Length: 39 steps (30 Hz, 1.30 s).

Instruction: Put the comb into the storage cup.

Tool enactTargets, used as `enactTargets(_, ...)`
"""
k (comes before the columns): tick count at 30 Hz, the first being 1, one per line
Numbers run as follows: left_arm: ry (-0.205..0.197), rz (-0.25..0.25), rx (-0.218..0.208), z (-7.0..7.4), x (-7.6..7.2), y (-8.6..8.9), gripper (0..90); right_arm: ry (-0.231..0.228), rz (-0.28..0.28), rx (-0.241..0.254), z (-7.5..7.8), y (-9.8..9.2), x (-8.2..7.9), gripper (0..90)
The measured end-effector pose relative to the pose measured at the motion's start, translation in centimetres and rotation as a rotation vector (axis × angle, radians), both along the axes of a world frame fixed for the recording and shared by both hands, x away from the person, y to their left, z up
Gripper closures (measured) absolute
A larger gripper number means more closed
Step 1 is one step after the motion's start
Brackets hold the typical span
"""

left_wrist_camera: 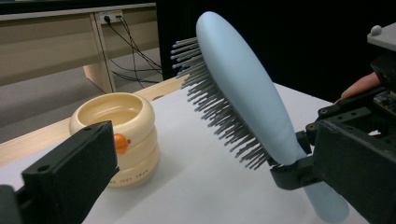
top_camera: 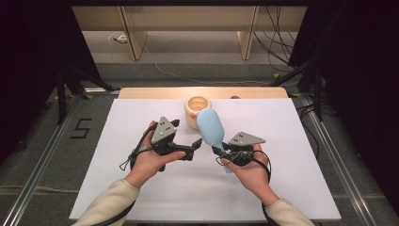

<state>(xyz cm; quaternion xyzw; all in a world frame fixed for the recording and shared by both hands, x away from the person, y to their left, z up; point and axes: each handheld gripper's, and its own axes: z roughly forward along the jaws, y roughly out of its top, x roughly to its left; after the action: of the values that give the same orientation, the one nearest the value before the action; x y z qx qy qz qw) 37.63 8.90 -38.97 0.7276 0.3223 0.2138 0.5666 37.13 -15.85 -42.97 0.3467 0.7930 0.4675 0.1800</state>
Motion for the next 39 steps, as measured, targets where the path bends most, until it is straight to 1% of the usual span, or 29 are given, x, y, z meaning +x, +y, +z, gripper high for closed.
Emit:
enactTargets(3,0.004,-0.009,-0.004,0.1,0.3,-0.6,0.0,0.0,0.001,0.002,-0.1,0.1,0.0,70.6)
enactTargets(8,0.018,-0.017,-0.026,0.3,1.0,-1.9,0.2,-0.003,0.006,0.006,-0.1,0.3,-0.1,70.6)
enactTargets(9,0.018,-0.017,-0.026,0.3,1.0,-1.9,0.7,-0.003,0.006,0.006,-0.1,0.3,-0.1,70.6)
enactTargets(10,0.019,-0.017,-0.028,0.3,1.1,-2.0,1.6,-0.005,0.004,0.004,-0.1,0.4,-0.1,70.6)
enactTargets(11,0.027,-0.02,-0.041,0.3,1.4,-2.4,3.0,-0.005,0.004,0.006,-0.1,0.4,-0.1,70.6)
enactTargets(13,0.032,-0.023,-0.047,0.3,1.5,-2.6,4.2,-0.005,0.004,0.007,-0.2,0.4,-0.1,70.5)
enactTargets(14,0.034,-0.026,-0.047,0.2,1.7,-2.8,6.8,-0.004,0.007,0.006,-0.2,0.5,-0.1,70.5)
enactTargets(17,0.037,-0.021,-0.047,0.1,1.9,-3.0,7.8,-0.006,0.008,0.005,-0.2,0.5,-0.2,70.5)
enactTargets(23,0.057,-0.019,-0.063,-0.2,2.2,-3.3,11.1,-0.01,0.011,0.005,-0.3,0.8,-0.3,70.5)
enactTargets(26,0.069,-0.018,-0.086,-0.3,2.4,-3.4,13.5,-0.015,0.017,0.002,-0.3,1.0,-0.4,70.5)
enactTargets(27,0.069,-0.018,-0.086,-0.3,2.4,-3.4,14.3,-0.015,0.017,0.002,-0.3,1.0,-0.4,70.5)
enactTargets(32,0.077,-0.018,-0.115,-0.1,2.4,-3.5,15.4,-0.026,0.025,-0.001,-0.3,1.3,-0.5,70.5)
enactTargets(37,0.081,-0.018,-0.122,-0.1,2.4,-3.6,16.1,-0.033,0.021,0.002,-0.3,1.3,-0.5,70.5)
enactTargets(39,0.092,-0.019,-0.128,-0.2,2.4,-3.6,16.7,-0.04,0.019,-0.002,-0.2,1.3,-0.6,70.5)
